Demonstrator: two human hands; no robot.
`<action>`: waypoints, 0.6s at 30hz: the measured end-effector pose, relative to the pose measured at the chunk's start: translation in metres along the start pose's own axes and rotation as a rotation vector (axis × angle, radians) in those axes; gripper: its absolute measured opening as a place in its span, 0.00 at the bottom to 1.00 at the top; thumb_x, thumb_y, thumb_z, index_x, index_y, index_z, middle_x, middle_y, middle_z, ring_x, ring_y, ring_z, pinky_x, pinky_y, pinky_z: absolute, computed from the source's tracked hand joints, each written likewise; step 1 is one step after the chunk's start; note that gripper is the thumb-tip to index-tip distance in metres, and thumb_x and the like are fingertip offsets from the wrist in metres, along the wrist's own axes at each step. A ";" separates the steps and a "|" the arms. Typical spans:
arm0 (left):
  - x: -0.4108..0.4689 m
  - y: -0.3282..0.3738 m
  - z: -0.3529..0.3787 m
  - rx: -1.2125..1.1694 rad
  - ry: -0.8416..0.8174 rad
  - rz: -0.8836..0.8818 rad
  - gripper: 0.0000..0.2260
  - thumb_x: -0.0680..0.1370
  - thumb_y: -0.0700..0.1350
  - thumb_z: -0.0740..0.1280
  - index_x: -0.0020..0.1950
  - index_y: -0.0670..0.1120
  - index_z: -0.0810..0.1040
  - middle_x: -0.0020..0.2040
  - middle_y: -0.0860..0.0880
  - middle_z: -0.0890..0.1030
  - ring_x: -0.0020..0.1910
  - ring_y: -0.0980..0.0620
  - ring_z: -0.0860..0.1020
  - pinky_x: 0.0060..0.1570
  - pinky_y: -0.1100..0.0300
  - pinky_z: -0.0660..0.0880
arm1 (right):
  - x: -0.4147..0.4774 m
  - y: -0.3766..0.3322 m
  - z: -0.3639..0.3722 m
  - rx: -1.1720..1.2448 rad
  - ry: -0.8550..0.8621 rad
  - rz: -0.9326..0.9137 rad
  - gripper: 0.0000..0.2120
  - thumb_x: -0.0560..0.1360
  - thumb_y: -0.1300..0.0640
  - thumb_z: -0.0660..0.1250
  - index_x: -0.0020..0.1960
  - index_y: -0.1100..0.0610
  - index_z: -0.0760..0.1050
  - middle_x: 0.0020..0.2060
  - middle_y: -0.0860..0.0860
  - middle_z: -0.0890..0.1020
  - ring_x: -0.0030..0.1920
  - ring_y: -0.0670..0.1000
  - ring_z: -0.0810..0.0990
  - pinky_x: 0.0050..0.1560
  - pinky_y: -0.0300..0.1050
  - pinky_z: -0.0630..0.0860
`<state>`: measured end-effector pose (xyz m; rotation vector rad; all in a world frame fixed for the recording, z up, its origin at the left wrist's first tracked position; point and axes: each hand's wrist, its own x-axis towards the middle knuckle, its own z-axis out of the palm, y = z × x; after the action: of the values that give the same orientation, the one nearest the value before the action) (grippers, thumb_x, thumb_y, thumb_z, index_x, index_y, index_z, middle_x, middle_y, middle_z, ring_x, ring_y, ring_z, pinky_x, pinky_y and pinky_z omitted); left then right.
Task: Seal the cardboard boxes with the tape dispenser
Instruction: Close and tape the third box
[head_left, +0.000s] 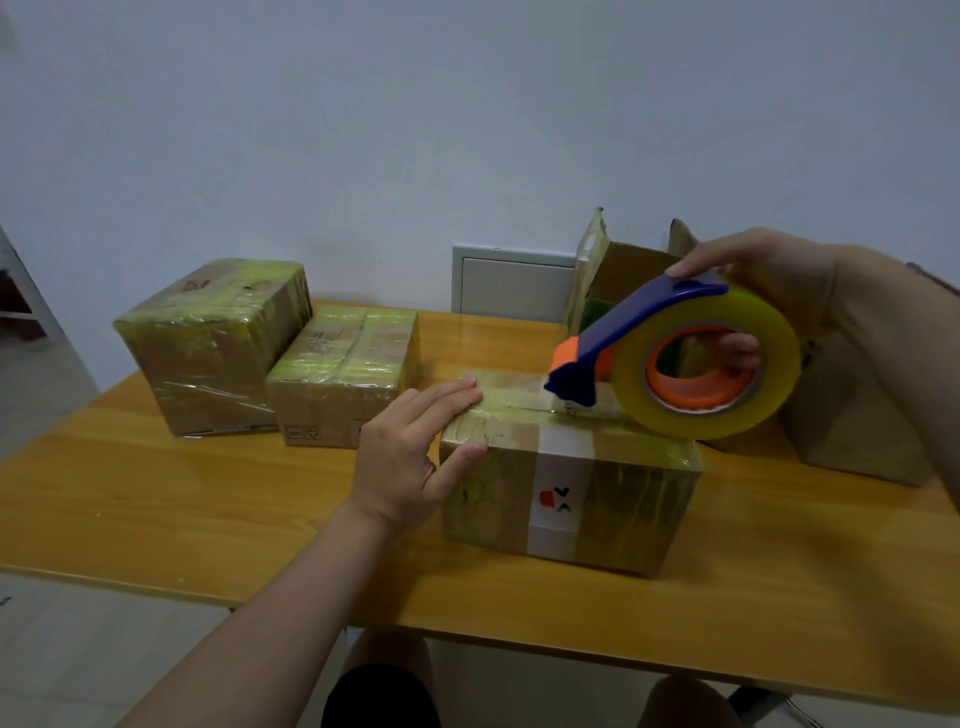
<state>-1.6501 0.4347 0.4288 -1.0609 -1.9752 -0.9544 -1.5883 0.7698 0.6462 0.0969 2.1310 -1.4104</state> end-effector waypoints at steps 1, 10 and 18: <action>0.003 0.003 -0.001 0.000 -0.009 0.006 0.23 0.81 0.59 0.65 0.65 0.42 0.83 0.65 0.48 0.83 0.59 0.47 0.82 0.55 0.49 0.79 | -0.004 0.003 -0.004 0.001 0.008 -0.001 0.39 0.64 0.40 0.80 0.59 0.70 0.78 0.27 0.61 0.77 0.25 0.57 0.77 0.31 0.48 0.78; 0.085 0.069 -0.014 0.552 -0.434 -0.354 0.16 0.75 0.56 0.54 0.36 0.50 0.75 0.38 0.51 0.79 0.43 0.47 0.73 0.60 0.45 0.71 | -0.010 0.008 0.011 -0.046 -0.051 -0.012 0.30 0.65 0.38 0.79 0.54 0.62 0.84 0.27 0.56 0.80 0.24 0.52 0.78 0.30 0.45 0.79; 0.096 0.070 0.036 0.257 -0.697 -0.433 0.23 0.88 0.56 0.49 0.82 0.49 0.62 0.76 0.46 0.74 0.75 0.45 0.70 0.77 0.46 0.60 | -0.012 0.009 0.013 -0.080 0.045 -0.025 0.39 0.61 0.36 0.80 0.60 0.64 0.81 0.30 0.58 0.81 0.26 0.54 0.79 0.32 0.46 0.80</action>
<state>-1.6378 0.5281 0.5101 -0.9021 -2.8963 -0.5358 -1.5699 0.7654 0.6411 0.0721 2.2297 -1.3471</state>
